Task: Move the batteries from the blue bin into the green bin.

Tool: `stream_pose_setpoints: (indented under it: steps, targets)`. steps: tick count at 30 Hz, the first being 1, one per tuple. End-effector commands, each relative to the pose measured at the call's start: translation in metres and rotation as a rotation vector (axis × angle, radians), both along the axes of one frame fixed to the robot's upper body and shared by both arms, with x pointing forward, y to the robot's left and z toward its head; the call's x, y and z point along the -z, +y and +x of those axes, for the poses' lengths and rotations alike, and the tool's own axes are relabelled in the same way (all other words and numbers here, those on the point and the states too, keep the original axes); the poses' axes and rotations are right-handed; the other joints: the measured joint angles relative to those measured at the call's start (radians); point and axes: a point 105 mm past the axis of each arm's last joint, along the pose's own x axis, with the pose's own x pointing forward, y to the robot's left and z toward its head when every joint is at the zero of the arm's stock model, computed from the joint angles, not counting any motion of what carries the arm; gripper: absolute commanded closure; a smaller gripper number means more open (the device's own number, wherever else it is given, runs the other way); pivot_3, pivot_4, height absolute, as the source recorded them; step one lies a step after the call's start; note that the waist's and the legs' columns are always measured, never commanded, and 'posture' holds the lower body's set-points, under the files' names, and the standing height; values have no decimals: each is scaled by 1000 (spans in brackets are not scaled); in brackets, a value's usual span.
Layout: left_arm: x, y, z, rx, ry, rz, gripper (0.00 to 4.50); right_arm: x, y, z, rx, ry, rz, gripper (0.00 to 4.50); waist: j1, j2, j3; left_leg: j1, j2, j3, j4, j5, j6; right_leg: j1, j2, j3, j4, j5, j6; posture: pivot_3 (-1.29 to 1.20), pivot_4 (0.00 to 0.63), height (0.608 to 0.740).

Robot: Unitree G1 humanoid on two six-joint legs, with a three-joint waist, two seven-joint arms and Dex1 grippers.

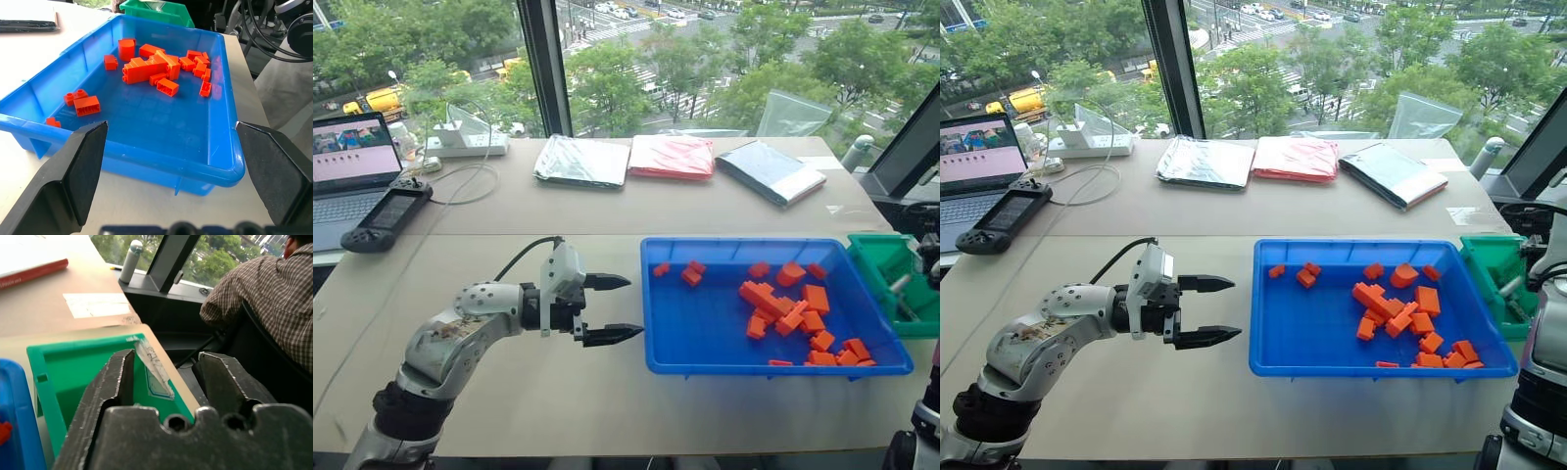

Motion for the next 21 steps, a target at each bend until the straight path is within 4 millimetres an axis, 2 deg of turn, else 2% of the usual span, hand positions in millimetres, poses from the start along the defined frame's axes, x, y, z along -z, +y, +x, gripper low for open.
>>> stream_pose_setpoints:
  steps: [1,3,5,7,9,10,12,15,16,18,21]
  targets:
    - [-10,-1,-5,19,-47,-14,0,-38,9,-2,-42,-152,-77,226,0,0,0,0,0,0,0,0,0,0,0,0,0,0,0,0,150,740]
    - [-10,-1,-5,19,-49,-13,0,-51,23,3,-130,-208,-102,55,1,0,0,0,0,0,0,0,0,0,0,0,0,0,0,0,150,740]
    - [-10,-1,-4,18,-51,-12,0,-56,52,15,-329,-251,-54,55,-2,0,0,0,0,0,0,0,0,0,0,0,0,0,0,0,150,740]
    - [-11,-1,-4,19,-54,-12,0,-54,110,19,-692,-246,-13,55,-5,0,0,0,1,0,0,0,0,0,1,0,0,0,0,0,150,740]
    - [-11,-2,-3,17,-58,-14,0,-39,151,7,-952,-162,-10,55,-7,0,0,1,1,-1,-1,0,0,1,1,0,0,0,0,0,150,740]
    - [-12,-3,-2,17,-59,-16,0,-32,157,1,-1006,-126,-31,55,-6,0,0,1,2,-1,-1,0,0,1,1,-1,-1,0,0,0,150,740]
    - [-11,-3,-1,14,-65,-11,0,-1,172,-21,-1174,40,-32,55,9,0,0,0,2,-3,-1,0,1,3,0,-3,-1,0,0,0,150,740]
    - [-10,-2,-1,11,-69,-6,0,28,182,-51,-1328,212,-21,55,26,0,0,-2,0,-5,1,-1,2,5,-2,-4,-3,0,2,0,150,740]
    - [-10,-2,-1,10,-68,-8,0,31,183,-59,-1362,232,-13,55,26,0,0,-2,0,-4,1,-1,2,6,-2,-4,-4,1,3,0,150,740]
    - [-11,-2,-1,6,-66,-14,0,29,176,-62,-1353,217,27,55,21,0,0,-1,-1,-4,2,-1,3,6,-2,-3,-8,1,3,0,150,740]
    - [-10,-1,-1,1,-67,-14,0,38,165,-69,-1348,255,53,55,12,-1,0,2,0,-3,1,-1,2,8,-1,-1,-7,1,3,0,150,740]
